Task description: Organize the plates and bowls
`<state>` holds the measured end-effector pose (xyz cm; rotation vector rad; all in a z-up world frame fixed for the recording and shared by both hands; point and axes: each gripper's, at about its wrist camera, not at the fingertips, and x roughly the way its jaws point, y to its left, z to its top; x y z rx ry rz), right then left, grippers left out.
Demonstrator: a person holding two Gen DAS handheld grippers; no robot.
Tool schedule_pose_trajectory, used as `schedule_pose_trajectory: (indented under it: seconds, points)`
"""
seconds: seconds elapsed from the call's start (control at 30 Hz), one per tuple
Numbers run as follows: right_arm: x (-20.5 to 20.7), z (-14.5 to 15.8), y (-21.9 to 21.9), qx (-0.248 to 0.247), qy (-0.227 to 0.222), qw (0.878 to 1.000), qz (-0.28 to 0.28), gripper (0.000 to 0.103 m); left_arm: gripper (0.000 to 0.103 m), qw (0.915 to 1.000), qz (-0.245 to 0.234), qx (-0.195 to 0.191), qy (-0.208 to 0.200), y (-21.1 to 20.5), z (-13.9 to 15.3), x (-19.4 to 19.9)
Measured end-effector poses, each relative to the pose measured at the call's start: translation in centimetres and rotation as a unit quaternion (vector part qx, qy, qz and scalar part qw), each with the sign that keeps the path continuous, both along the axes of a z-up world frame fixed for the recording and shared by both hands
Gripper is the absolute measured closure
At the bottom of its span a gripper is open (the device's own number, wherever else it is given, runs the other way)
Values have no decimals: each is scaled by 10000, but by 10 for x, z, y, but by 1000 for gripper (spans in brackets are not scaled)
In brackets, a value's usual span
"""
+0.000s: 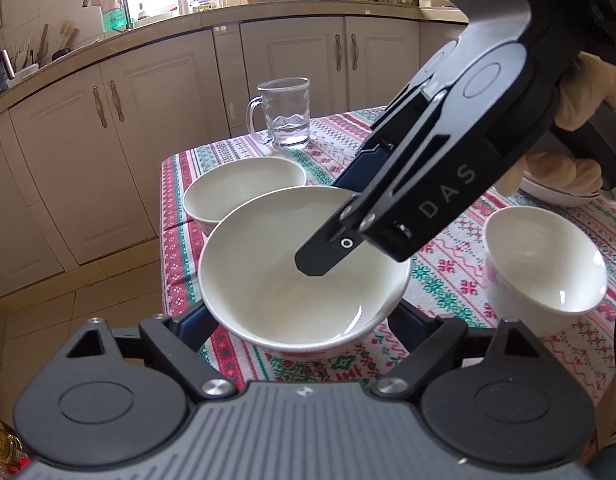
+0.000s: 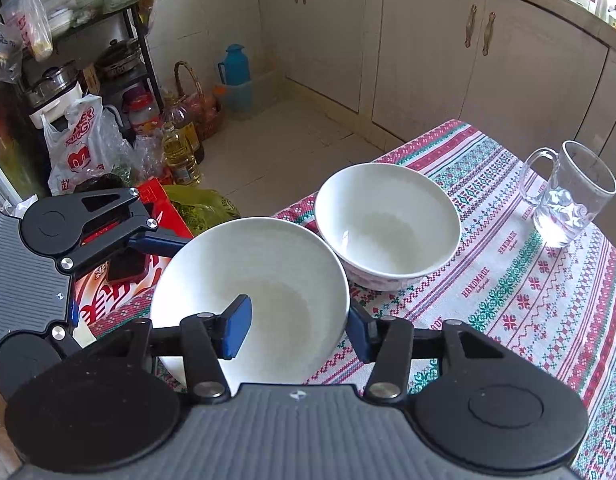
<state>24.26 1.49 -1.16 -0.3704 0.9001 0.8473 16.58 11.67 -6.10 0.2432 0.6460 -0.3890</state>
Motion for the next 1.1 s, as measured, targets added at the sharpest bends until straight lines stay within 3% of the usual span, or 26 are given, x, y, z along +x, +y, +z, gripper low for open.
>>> schedule_pose_trajectory:
  seconds: [0.5,1.1]
  points:
    - [-54,40,-53,209,-196,9995,-138,47,13,9991,-423,-18,65,-40,32,-39]
    - [-94,41,-132,183,-248,9962,-812,47,13,9929,-1158,-14,285,-107,33,-52]
